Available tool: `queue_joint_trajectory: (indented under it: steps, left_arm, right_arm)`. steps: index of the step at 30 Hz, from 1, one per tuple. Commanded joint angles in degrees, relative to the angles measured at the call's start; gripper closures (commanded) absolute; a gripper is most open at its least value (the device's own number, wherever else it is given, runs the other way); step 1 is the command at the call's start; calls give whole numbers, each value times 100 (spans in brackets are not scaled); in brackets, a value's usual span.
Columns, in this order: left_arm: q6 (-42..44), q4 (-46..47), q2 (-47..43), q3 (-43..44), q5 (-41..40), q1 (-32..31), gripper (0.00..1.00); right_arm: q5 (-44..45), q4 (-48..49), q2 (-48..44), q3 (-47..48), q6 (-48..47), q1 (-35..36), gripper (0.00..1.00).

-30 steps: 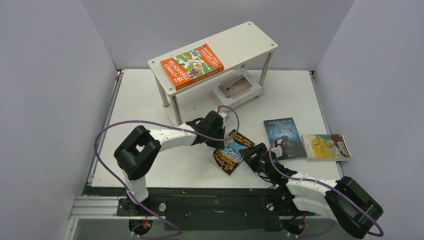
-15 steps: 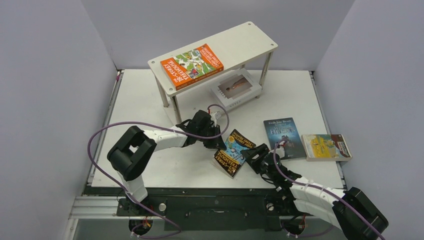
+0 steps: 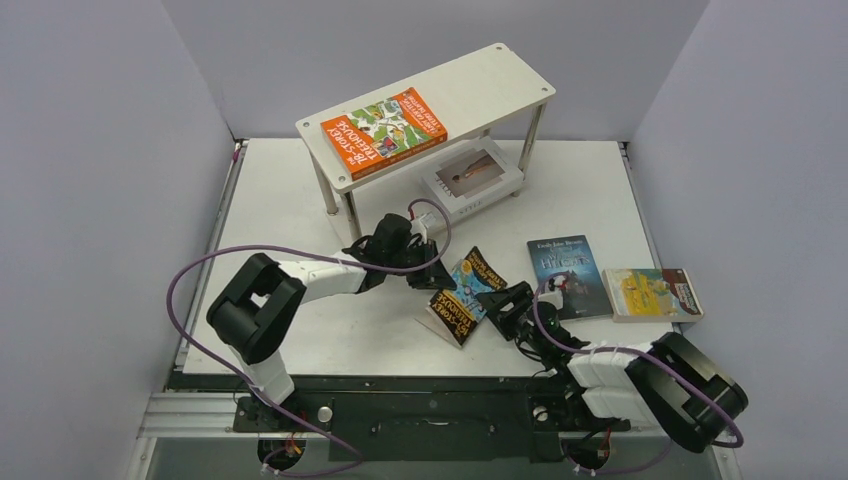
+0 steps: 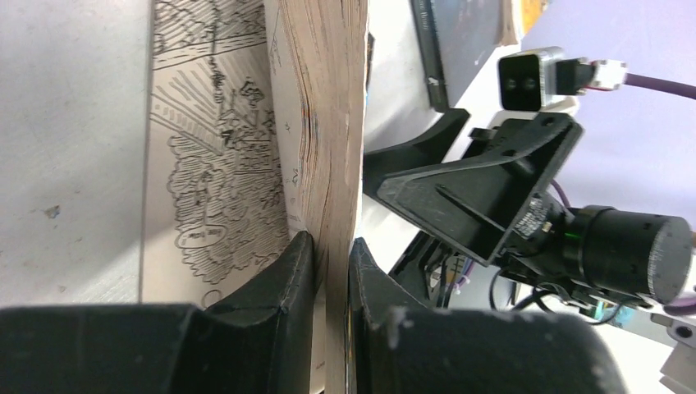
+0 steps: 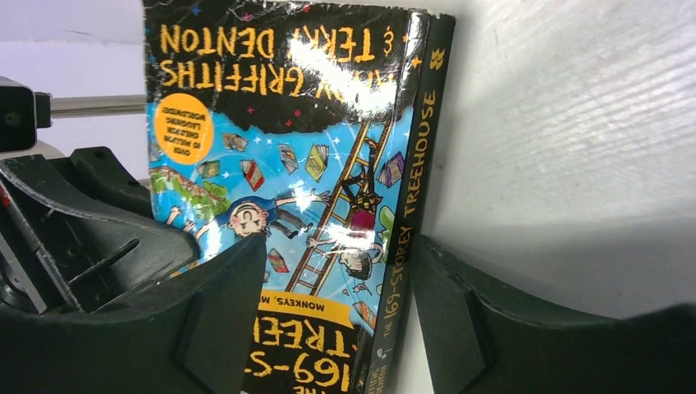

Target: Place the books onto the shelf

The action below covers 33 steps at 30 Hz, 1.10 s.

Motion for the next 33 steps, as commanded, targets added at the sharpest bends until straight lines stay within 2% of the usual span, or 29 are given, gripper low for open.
queue_joint_trajectory:
  steps: [1,7,10,16,22,26,27,30,32,33]
  left_arm:
    - [-505,794,-138,-8,811,-211,100]
    - [-684,994,-314,-91,919,-112,100]
    - [-384,517,-479,90,868,-114,100]
    - [-339,477,-732,150,1039,-106,100]
    - [-86,132,-748,218,934,-100,100]
    - [14,6,-599,199,904,-106,100]
    - [49,-25,-571,198,900,-106,100]
    - [124,-134,-561,227,836,-105,100]
    - [200,-216,-562,254,804,-106,100]
    - [236,-259,-544,265,793,-101,100]
  right_arm:
    - [-983,927,618,-576,236,121,39]
    - [-950,1251,876,-723,293,98,39]
    - [-913,1134,850,-722,205,50,39]
    - [-951,1144,856,-658,40,-47,39]
    - [-1108,2015,803,-793,106,-71,41]
    - [-1121,2009,468,-792,240,-81,52]
    - [-1110,1907,255,-820,279,-81,59]
    - [-1008,1503,-371,-913,359,-87,67]
    - [-919,764,-1120,-902,301,-101,72]
    - [-890,40,-1678,-817,187,-115,75]
